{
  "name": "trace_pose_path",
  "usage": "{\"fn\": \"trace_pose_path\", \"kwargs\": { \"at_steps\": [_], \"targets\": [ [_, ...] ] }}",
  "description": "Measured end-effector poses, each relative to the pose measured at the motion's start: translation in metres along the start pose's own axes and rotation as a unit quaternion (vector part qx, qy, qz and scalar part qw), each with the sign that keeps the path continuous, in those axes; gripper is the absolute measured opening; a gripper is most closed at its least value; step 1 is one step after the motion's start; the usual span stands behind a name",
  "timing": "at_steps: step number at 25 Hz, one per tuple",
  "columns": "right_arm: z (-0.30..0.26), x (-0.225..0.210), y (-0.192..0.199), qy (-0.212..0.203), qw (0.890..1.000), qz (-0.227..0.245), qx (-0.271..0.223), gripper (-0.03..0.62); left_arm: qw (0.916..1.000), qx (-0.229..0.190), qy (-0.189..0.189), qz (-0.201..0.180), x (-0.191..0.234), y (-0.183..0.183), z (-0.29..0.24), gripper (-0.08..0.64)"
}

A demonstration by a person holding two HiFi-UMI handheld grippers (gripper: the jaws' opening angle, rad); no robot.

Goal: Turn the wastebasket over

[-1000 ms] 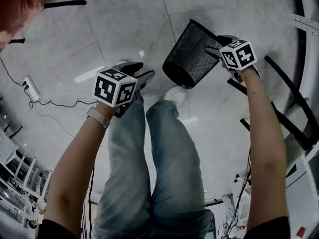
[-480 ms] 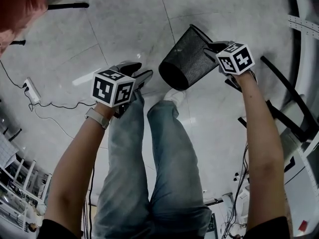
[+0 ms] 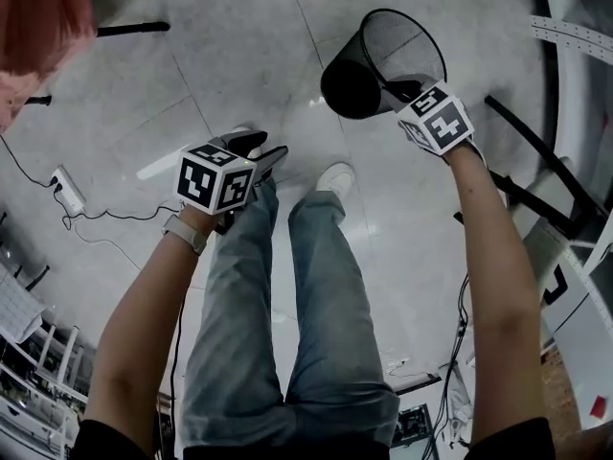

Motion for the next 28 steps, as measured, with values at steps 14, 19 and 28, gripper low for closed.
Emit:
{"fn": "trace_pose_path", "kwargs": {
  "at_steps": [14,19,28],
  "targets": [
    [-0.049,0.032,-0.035,0.046,0.997,-0.041,0.039,0.041,1.0000,0.001,0.001,0.000,0.041,-0.010,0.031,0.202],
    [-0.070,0.053,-0.041,0.044,0.996,-0.068,0.024,0.046,1.0000,0.009,0.001,0.000,0.049,-0.008,0.033,0.202],
    [-0.088,0.066,-0.052,0.041,0.994,-0.105,-0.008,0.058,0.9998,0.012,0.015,-0.010,0.038,-0.010,0.025,0.202]
  ]
}}
Point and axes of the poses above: the fingertips, and each gripper's own axes: z backward along the fingers, x to its left, y out of its underside, the point moved 10 cm from there along z, backward along the fingers, and after that the axes turned 15 degrees about z, right-handed, at the moved point
